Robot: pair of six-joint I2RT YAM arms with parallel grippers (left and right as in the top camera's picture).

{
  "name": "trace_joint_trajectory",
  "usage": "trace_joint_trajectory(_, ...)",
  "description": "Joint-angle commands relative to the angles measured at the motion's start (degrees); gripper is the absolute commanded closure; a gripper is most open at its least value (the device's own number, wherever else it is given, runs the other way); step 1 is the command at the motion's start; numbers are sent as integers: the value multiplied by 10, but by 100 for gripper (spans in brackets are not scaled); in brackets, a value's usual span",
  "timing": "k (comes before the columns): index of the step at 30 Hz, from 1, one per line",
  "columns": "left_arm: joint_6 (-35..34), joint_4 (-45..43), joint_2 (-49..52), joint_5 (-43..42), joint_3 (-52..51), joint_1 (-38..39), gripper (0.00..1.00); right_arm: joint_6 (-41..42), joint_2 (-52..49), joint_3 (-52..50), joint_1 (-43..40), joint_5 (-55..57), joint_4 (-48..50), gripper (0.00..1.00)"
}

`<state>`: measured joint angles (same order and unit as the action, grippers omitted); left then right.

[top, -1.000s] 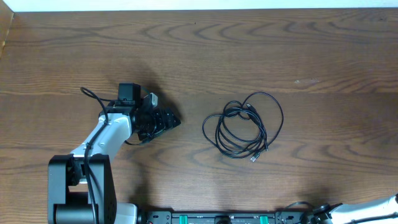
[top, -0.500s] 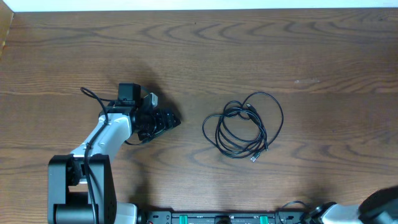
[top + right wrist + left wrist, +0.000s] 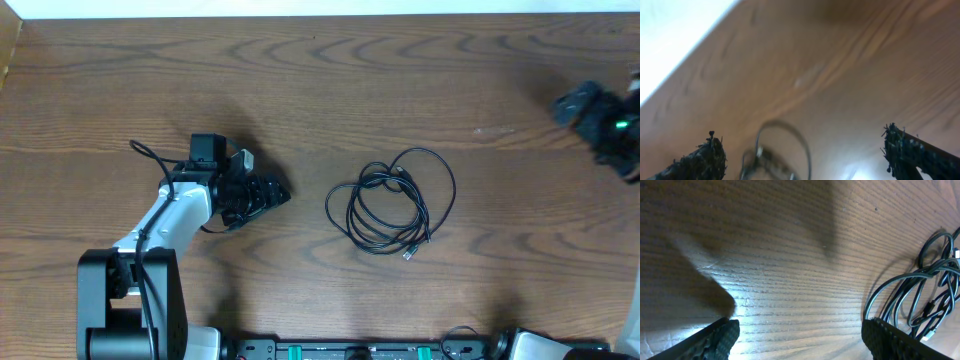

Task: Untangle cables
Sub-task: 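Bring the empty right gripper back over the black cable bundle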

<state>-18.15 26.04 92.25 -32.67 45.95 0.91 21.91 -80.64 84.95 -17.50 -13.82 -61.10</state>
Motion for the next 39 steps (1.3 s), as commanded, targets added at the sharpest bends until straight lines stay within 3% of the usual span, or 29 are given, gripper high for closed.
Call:
trace_joint_trajectory(1, 3, 3, -7, 3, 2, -1, 15, 29, -5, -21, 48, -3, -29, 1)
trace_joint_trajectory(6, 3, 3, -7, 3, 2, -1, 15, 27, -5, -73, 112, -18, -63, 1)
trace_joint_trajectory(14, 3, 3, -7, 3, 2, -1, 15, 69, -5, -160, 200, -38, -19, 1)
trace_joint_trajectory(29, 3, 3, -7, 3, 2, -1, 15, 94, -5, -170, 332, -43, 54, 2)
trace_joint_trajectory(39, 3, -15, -7, 3, 2, -1, 15, 94, -5, -170, 356, -43, 54, 4)
